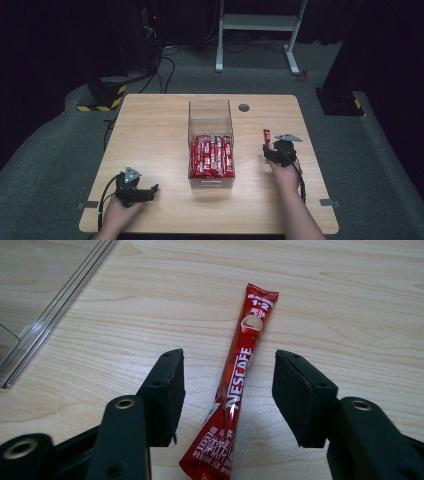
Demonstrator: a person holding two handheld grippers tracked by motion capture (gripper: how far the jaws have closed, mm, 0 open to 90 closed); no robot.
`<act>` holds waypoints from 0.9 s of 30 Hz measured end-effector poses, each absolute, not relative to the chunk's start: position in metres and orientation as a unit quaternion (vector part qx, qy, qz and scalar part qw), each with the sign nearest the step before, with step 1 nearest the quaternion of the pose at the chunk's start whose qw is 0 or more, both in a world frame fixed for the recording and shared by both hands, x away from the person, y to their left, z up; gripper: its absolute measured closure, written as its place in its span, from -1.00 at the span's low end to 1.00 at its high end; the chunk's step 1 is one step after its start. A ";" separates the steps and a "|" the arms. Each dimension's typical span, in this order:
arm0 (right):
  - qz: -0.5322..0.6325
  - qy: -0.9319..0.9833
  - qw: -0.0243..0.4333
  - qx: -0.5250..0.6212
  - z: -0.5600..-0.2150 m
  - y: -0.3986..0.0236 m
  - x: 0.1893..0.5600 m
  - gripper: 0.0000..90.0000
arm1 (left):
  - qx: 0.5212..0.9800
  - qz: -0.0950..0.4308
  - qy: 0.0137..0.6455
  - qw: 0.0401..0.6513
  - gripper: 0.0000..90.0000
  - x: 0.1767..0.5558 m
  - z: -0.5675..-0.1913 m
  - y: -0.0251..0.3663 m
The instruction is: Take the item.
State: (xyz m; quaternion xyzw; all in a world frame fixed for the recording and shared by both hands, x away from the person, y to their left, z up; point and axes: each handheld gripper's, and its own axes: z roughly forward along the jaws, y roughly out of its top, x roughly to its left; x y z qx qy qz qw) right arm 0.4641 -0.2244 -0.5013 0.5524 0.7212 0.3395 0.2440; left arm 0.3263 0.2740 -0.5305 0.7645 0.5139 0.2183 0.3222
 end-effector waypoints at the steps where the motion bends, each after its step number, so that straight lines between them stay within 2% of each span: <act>1: 0.339 0.720 0.244 0.554 -0.501 -0.224 0.463 0.02 | 0.765 0.219 0.514 0.322 -0.91 0.326 -0.531 0.274; 16: 0.358 0.720 0.234 0.546 -0.491 -0.221 0.455 -0.21 | 0.765 0.218 0.514 0.322 -0.91 0.326 -0.531 0.274; 27: 0.368 0.723 0.251 0.528 -0.480 -0.215 0.443 -0.43 | 0.765 0.218 0.513 0.322 -0.91 0.326 -0.531 0.274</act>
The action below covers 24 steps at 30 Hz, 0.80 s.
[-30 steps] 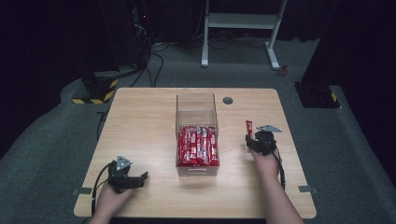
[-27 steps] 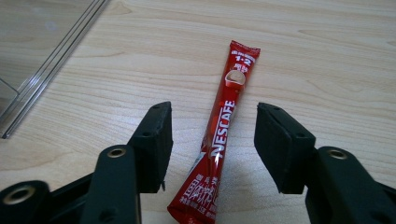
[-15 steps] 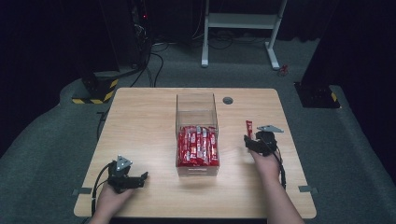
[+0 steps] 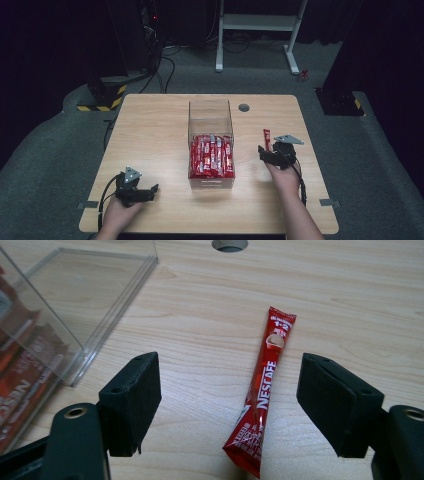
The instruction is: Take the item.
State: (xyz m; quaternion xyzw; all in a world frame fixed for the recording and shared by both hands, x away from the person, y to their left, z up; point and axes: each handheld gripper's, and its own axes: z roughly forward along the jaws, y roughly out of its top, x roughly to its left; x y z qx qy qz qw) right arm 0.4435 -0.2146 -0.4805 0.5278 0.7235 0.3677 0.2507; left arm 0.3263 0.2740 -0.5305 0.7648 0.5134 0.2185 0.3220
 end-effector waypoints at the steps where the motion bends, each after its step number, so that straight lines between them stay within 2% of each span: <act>1: 0.369 0.722 0.250 0.528 -0.479 -0.214 0.442 -0.44 | 0.764 0.218 0.514 0.323 -0.91 0.326 -0.531 0.274; 16: 0.380 0.728 0.259 0.509 -0.471 -0.206 0.407 -0.50 | 0.765 0.217 0.513 0.323 -0.91 0.326 -0.530 0.274; 24: 0.370 0.731 0.271 0.506 -0.478 -0.195 0.386 -0.64 | 0.766 0.217 0.512 0.323 -0.91 0.326 -0.530 0.274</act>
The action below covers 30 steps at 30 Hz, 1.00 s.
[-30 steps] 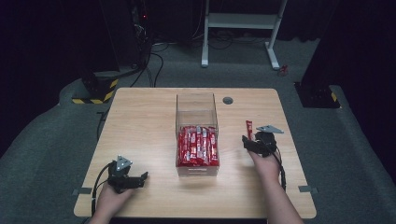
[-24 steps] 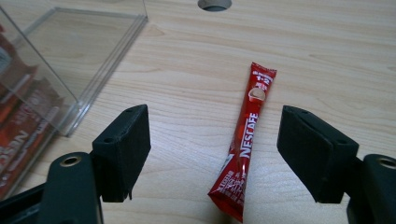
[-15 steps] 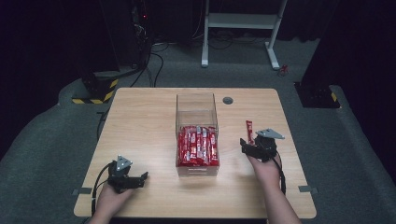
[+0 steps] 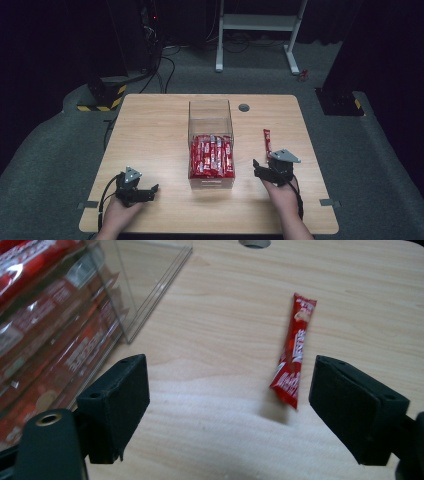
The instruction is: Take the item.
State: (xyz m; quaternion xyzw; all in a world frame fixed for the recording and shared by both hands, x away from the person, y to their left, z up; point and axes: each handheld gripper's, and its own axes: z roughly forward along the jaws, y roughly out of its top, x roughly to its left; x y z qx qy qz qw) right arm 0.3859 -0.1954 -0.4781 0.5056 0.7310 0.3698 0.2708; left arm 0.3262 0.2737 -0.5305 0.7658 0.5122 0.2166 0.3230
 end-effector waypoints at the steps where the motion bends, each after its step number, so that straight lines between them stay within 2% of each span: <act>1: 0.369 0.732 0.271 0.504 -0.480 -0.194 0.383 -0.65 | 0.766 0.216 0.512 0.323 -0.91 0.326 -0.530 0.274; 15: 0.318 0.777 0.205 0.503 -0.523 -0.166 0.345 -0.68 | 0.768 0.218 0.509 0.323 -0.91 0.326 -0.530 0.273; 19: 0.314 0.777 0.219 0.500 -0.525 -0.163 0.339 -0.71 | 0.769 0.217 0.508 0.322 -0.90 0.325 -0.530 0.273; 27: 0.310 0.771 0.218 0.512 -0.526 -0.161 0.340 -0.80 | 0.768 0.218 0.509 0.322 -0.90 0.325 -0.530 0.273; 30: 0.310 0.762 0.221 0.524 -0.526 -0.164 0.342 -0.72 | 0.768 0.218 0.509 0.321 -0.90 0.325 -0.530 0.273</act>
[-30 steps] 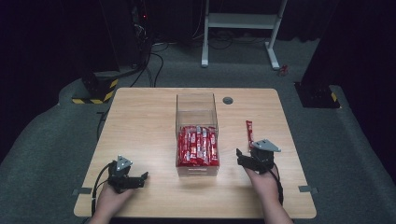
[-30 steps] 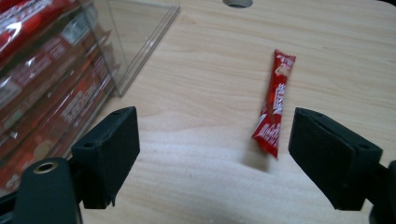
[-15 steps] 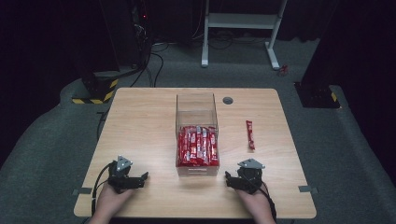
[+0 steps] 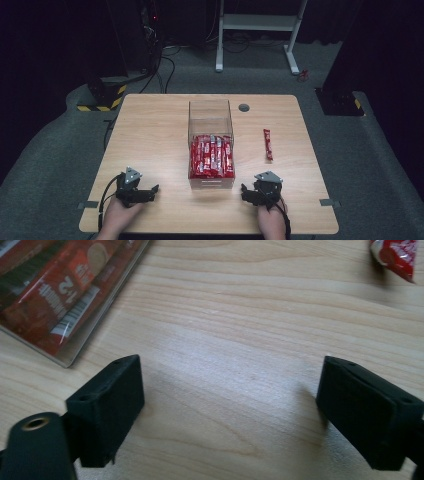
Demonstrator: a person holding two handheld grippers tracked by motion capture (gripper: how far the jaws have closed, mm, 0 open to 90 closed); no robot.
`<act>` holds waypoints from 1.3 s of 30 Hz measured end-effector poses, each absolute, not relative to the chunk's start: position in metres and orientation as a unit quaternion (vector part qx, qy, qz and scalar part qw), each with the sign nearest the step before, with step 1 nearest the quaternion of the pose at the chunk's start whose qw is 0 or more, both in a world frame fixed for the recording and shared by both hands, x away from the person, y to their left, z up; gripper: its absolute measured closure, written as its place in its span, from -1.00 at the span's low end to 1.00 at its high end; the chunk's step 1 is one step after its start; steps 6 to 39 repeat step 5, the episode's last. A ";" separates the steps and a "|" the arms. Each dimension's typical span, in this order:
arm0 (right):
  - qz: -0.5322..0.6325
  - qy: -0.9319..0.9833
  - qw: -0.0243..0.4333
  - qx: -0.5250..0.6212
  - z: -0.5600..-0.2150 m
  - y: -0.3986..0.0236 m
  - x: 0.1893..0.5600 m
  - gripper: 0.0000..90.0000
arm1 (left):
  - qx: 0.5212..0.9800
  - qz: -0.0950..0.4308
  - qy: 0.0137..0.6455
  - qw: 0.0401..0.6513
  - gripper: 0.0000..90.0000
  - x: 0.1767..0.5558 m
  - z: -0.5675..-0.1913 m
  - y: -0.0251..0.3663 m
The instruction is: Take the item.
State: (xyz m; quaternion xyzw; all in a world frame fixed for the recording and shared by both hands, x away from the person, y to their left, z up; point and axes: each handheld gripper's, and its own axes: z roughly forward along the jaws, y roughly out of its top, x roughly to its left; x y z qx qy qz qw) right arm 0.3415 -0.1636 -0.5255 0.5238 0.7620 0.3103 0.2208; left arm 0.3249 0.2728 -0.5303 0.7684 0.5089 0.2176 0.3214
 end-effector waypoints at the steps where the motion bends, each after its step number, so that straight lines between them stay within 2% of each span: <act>1: 0.312 0.759 0.222 0.527 -0.525 -0.164 0.341 -0.70 | 0.768 0.218 0.509 0.322 -0.90 0.325 -0.530 0.273; 39: 0.310 0.762 0.223 0.522 -0.525 -0.165 0.342 -0.71 | 0.767 0.218 0.510 0.323 -0.90 0.325 -0.530 0.272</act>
